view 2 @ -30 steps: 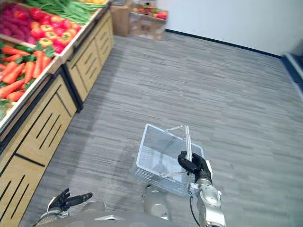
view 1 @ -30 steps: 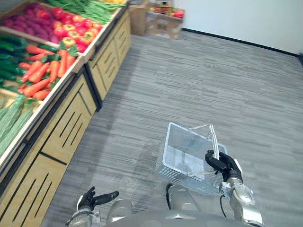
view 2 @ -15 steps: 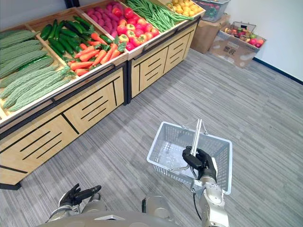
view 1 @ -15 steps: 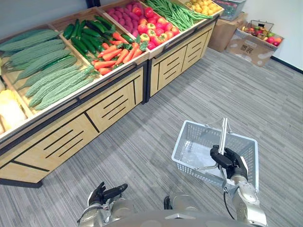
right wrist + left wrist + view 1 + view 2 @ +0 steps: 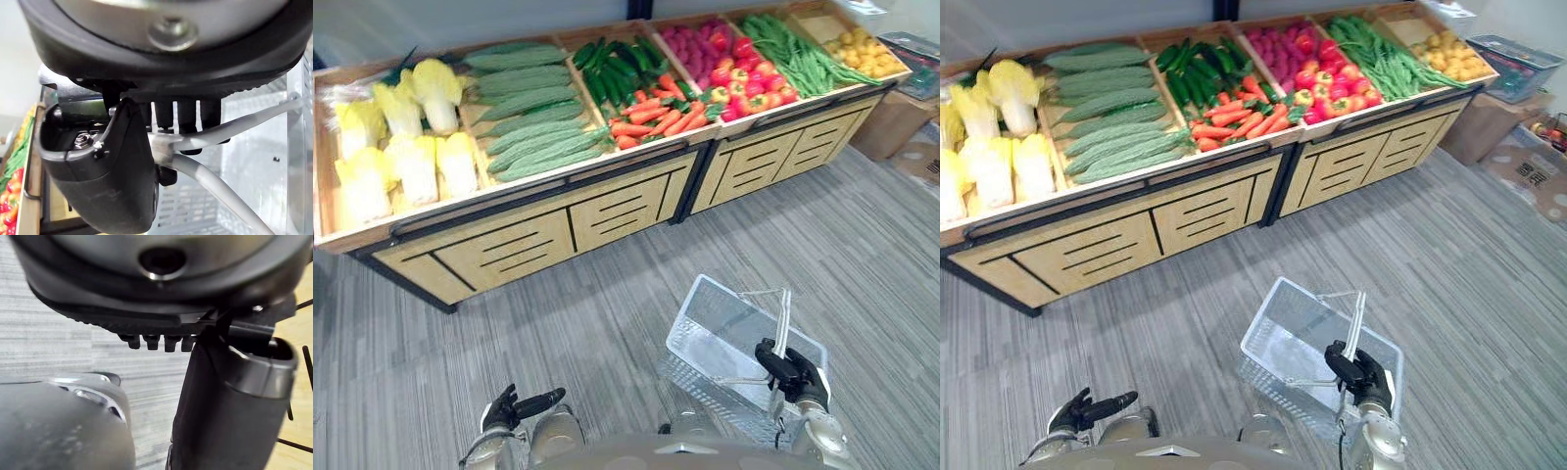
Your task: Pick vegetable in the basket
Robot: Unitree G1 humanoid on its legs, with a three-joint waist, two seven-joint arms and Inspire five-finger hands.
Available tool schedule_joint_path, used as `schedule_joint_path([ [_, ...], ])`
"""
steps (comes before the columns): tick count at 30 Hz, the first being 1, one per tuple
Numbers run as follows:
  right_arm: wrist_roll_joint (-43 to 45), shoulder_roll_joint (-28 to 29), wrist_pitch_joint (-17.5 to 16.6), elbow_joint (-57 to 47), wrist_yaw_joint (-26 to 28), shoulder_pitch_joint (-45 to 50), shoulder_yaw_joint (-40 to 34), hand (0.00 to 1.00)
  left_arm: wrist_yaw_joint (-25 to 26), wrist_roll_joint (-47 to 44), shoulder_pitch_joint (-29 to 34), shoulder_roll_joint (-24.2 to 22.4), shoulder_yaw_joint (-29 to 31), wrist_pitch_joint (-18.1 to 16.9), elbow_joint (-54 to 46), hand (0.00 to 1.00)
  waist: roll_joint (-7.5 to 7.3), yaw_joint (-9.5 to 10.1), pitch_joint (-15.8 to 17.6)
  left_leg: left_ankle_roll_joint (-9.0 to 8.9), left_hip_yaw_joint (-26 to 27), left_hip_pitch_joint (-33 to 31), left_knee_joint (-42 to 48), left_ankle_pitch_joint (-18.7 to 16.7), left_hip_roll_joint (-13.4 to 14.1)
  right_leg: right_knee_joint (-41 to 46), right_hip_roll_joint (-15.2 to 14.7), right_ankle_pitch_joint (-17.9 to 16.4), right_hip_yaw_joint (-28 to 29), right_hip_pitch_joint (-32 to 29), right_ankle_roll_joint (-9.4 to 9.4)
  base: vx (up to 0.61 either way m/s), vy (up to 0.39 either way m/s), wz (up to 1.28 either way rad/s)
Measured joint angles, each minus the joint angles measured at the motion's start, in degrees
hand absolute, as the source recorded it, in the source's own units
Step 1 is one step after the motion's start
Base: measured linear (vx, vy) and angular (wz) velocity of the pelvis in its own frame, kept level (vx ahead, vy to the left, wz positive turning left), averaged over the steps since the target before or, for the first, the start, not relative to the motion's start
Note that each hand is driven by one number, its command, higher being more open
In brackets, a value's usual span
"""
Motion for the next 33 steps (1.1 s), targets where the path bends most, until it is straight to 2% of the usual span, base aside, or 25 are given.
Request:
schedule_joint_path([
  [3,0.0,0.9,0.0,0.8,0.3,-0.7,0.1,0.0,-0.2,0.2,-0.3,0.1,-1.1,0.1,-0.2,1.0,-0.1,-0.08,0.0,1.07,-1.4,1.2,-7.5,4.3,-2.3,-8.1,0.4,5.3,1.2,2.3,0.42,0.07,0.133,0.34],
  [5,0.0,1.3,0.0,1.8,0.4,-1.6,0.6,0.0,-0.1,1.7,-0.2,0.3,-1.9,0.2,-0.2,1.0,0.16,0.09,0.2,1.36,-1.2,2.5,-8.9,4.8,-2.5,-9.5,0.6,7.1,2.9,3.3,0.3,0.03,0.092,0.03],
  [6,-0.2,1.2,-0.5,2.5,-0.8,-4.0,3.1,0.0,-1.2,4.4,-2.4,0.8,-3.0,1.0,0.7,1.0,1.2,-0.21,3.5,1.53,-2.4,5.0,-19.6,12.3,-3.3,-14.6,3.1,9.1,12.5,2.8,2.13,0.04,0.023,0.01],
  [10,-0.2,1.2,-0.5,2.5,-0.8,-4.9,3.0,0.0,-1.2,4.4,-3.1,0.8,-3.0,1.0,0.6,1.0,1.02,-0.23,3.6,1.42,-2.4,5.5,-19.5,12.2,-3.1,-14.0,3.2,9.4,12.5,3.0,2.44,0.07,-0.005,0.03],
  [16,-0.2,1.2,-0.5,2.5,-0.5,-6.6,3.0,0.0,-1.1,4.4,-2.8,0.8,-2.8,1.0,0.2,1.0,0.85,0.23,3.6,1.41,-2.4,6.5,-19.5,12.3,-2.0,-13.5,3.9,10.4,12.5,3.7,1.75,-0.03,0.002,-0.02],
  [19,-0.1,1.2,-0.5,2.5,-0.5,-7.2,3.4,0.0,-1.0,4.3,-1.9,0.7,-1.2,1.0,0.2,1.0,0.24,0.94,4.0,0.85,-2.4,6.4,-16.4,11.0,-1.9,-13.5,3.6,10.4,12.4,4.9,1.67,-0.11,0.014,-0.06],
  [20,-0.1,1.2,-0.5,2.5,-0.6,-7.0,3.6,0.0,-0.9,4.3,-1.5,0.7,0.1,1.0,0.1,1.0,0.03,1.66,4.0,0.66,-2.3,5.7,-14.2,9.3,-1.9,-13.5,3.4,9.7,12.3,5.2,1.08,-0.18,0.0,-0.05],
  [21,-0.2,1.1,-0.5,2.5,-0.6,-7.3,3.7,0.0,-0.3,4.2,-1.2,0.6,1.2,1.0,0.0,1.0,-0.11,1.83,4.3,1.06,-2.3,4.8,-12.3,8.5,-1.9,-13.4,3.1,8.8,12.1,5.3,1.3,-0.16,-0.011,-0.01],
  [25,-0.3,1.0,-0.5,2.4,-0.7,-7.2,3.9,0.0,0.9,4.1,0.6,0.5,2.6,1.0,-0.4,1.0,0.7,2.07,4.9,1.23,-1.9,5.0,-12.9,8.2,-2.3,-11.7,2.5,7.1,11.9,4.2,0.22,-0.18,0.023,0.08],
  [26,-1.3,1.0,-0.5,2.4,-0.9,-7.2,4.1,0.0,1.1,4.0,1.0,0.5,3.4,1.0,-0.3,1.0,-0.2,2.4,4.9,3.2,-1.0,3.2,-6.8,6.4,-2.2,-11.6,1.6,7.0,11.9,3.2,0.04,-0.05,0.06,-0.03],
  [27,-1.3,0.9,-0.5,2.3,-1.0,-7.1,4.1,0.0,1.0,3.5,1.2,0.2,4.0,1.0,-0.3,1.0,0.81,2.65,4.6,3.04,-1.1,2.7,-3.9,3.7,-1.8,-11.6,1.9,7.0,11.9,3.3,0.07,-0.04,0.066,-0.05],
  [28,-1.6,0.7,-0.4,2.3,-1.3,-6.9,4.6,0.0,1.2,3.2,1.5,0.2,4.7,1.0,-0.4,1.0,0.73,3.11,4.9,2.55,-1.0,2.2,-2.9,1.6,-1.4,-11.6,2.1,7.0,12.2,3.4,0.08,-0.02,0.023,-0.06],
  [30,-2.2,0.5,-0.3,2.3,-1.4,-6.9,5.6,0.0,1.3,3.2,1.5,0.7,4.8,1.0,-0.4,1.0,0.21,3.24,4.9,2.93,-0.7,1.8,-2.4,1.1,-2.0,-12.0,1.9,7.0,12.7,3.3,0.07,0.0,0.051,-0.02],
  [33,-2.2,0.1,-0.3,2.3,-1.5,-7.2,7.2,0.0,1.3,2.9,1.5,0.6,5.5,1.0,-0.5,1.0,0.14,3.61,4.9,2.99,0.0,0.5,1.6,-2.0,-2.0,-12.6,1.4,7.0,13.5,3.6,0.06,0.05,0.096,-0.12],
])
